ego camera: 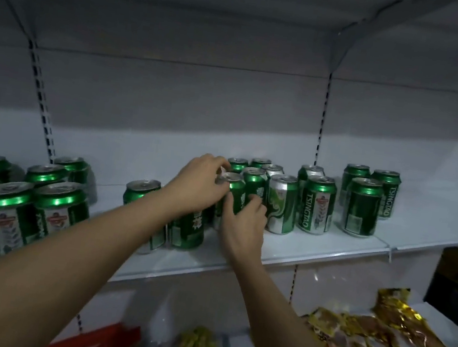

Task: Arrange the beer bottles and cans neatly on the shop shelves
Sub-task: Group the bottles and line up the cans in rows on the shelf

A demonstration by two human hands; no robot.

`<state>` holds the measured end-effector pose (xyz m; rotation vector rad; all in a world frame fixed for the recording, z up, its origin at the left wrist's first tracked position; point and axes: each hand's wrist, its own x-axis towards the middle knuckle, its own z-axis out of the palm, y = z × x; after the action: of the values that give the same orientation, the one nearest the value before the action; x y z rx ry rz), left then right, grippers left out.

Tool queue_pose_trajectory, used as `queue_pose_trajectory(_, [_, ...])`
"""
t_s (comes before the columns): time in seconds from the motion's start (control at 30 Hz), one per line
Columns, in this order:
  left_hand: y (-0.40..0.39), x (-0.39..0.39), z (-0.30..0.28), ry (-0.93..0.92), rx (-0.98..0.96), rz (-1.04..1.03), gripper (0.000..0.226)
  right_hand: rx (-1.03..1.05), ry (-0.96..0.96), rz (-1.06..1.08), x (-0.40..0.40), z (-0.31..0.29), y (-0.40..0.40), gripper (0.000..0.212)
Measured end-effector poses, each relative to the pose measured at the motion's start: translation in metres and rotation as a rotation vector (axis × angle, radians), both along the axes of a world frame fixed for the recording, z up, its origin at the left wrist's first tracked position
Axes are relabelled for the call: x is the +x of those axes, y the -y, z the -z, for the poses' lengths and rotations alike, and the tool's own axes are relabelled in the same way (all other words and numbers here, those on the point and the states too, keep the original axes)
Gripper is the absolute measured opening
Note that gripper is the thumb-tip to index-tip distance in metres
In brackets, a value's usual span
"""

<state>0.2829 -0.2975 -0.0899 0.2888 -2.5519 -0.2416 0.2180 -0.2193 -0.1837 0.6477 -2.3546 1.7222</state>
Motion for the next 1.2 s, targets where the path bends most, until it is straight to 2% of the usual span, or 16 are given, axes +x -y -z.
queue_pose_trajectory(0.13, [0.001, -0.026, -0.012, 0.162, -0.057, -0.049, 0.04, 0.061, 0.004, -0.055, -0.006, 0.0, 0.002, 0.061])
queue_pose_trajectory(0.33, [0.0, -0.03, -0.011, 0.191, -0.082, -0.005, 0.038, 0.105, -0.082, -0.031, -0.012, 0.011, 0.0, 0.07])
queue_pose_trajectory(0.5, [0.0, -0.025, -0.01, 0.178, -0.037, 0.031, 0.037, 0.063, -0.081, -0.024, -0.014, 0.015, 0.003, 0.063])
queue_pose_trajectory(0.6, [-0.004, -0.023, -0.013, 0.153, 0.013, 0.059, 0.037, -0.016, -0.08, -0.039, -0.012, 0.014, 0.002, 0.056])
queue_pose_trajectory(0.7, [-0.016, -0.019, -0.019, 0.112, 0.047, 0.097, 0.038, -0.15, -0.077, 0.001, -0.006, 0.008, -0.008, 0.061])
queue_pose_trajectory(0.8, [-0.024, -0.007, -0.037, 0.028, 0.159, 0.185, 0.041, -0.256, -0.137, 0.052, 0.004, -0.012, -0.023, 0.062])
queue_pose_trajectory(0.93, [-0.03, 0.022, -0.063, -0.067, 0.384, 0.206, 0.067, -0.261, -0.23, 0.075, 0.025, -0.059, -0.037, 0.062])
queue_pose_trajectory(1.0, [-0.027, 0.036, -0.071, -0.131, 0.479, 0.189, 0.066, -0.264, -0.266, 0.033, 0.039, -0.079, -0.039, 0.065])
queue_pose_trajectory(1.1, [-0.018, 0.068, -0.087, -0.209, 0.518, 0.133, 0.06, -0.201, -0.269, -0.093, 0.063, -0.104, -0.033, 0.071])
queue_pose_trajectory(1.2, [0.0, 0.108, -0.1, -0.247, 0.574, 0.083, 0.052, -0.064, -0.239, -0.319, 0.082, -0.126, -0.023, 0.061])
